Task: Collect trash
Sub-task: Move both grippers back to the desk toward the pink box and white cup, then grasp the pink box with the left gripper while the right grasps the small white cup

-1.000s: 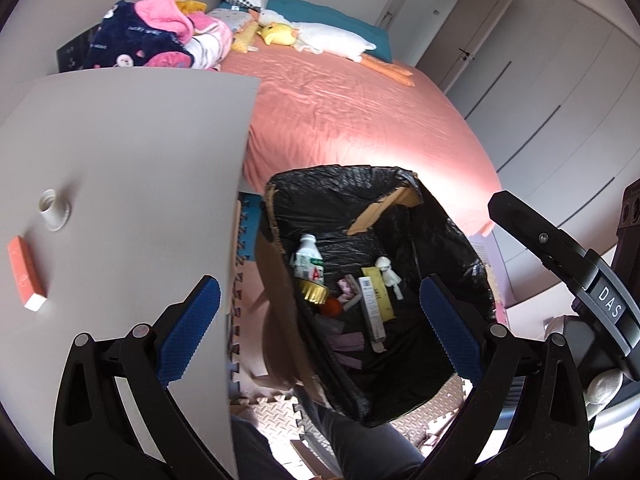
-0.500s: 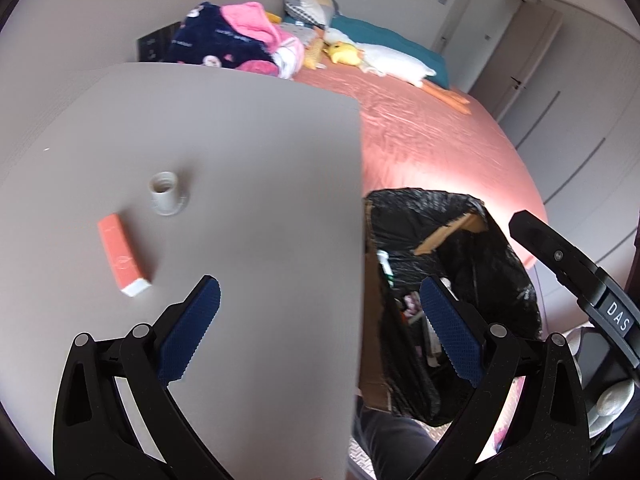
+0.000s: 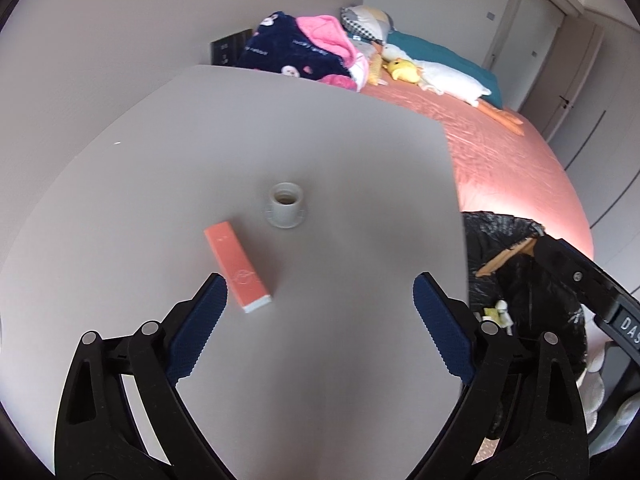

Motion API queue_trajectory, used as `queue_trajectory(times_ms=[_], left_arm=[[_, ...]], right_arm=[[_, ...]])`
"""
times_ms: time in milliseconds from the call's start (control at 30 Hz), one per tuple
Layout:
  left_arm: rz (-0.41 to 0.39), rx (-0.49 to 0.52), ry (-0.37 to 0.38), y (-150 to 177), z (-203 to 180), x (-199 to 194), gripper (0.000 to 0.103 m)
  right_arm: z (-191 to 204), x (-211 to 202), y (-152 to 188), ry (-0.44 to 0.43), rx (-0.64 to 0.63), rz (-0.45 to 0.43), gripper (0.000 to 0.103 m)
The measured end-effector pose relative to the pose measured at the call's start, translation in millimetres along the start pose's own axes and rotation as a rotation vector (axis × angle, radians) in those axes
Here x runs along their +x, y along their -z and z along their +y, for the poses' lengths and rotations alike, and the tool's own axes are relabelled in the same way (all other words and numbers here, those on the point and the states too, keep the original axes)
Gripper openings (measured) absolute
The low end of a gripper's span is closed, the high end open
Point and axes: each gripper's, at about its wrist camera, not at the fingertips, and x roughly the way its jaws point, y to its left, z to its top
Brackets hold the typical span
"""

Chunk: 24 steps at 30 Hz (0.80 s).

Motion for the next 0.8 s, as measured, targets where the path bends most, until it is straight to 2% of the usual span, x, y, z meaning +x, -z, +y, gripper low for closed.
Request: queue_trajectory(times_ms=[100, 167, 367, 500, 700, 800], left_arm=[[0.011, -0.033, -0.027, 0, 13, 6, 0.083], [0.022, -0.055, -0.044, -1, 21, 12, 0.072], [0.048, -0.103, -0.090, -5, 39, 27, 0.060], [0.073, -0.099, -0.122, -7, 44, 38, 0.054], [0.070, -0.072, -0.154, -7, 46, 44, 0.037], [0.055, -0.074, -0.158, -7, 49, 44, 0.025]], right_arm=[[7, 8, 1, -0.006, -0.007, 0.014, 0.078], [11, 14, 2, -0.013, -0.013, 0.025, 0.076], [22, 32, 0, -0.026, -0.028, 0.054, 0.071], [25, 42, -2, -0.031, -0.014, 0.076, 0.063], [36, 57, -3, -0.042, -0.032, 0.096, 0.062], [44, 62, -3, -0.049, -0.054, 0.104, 0.062]])
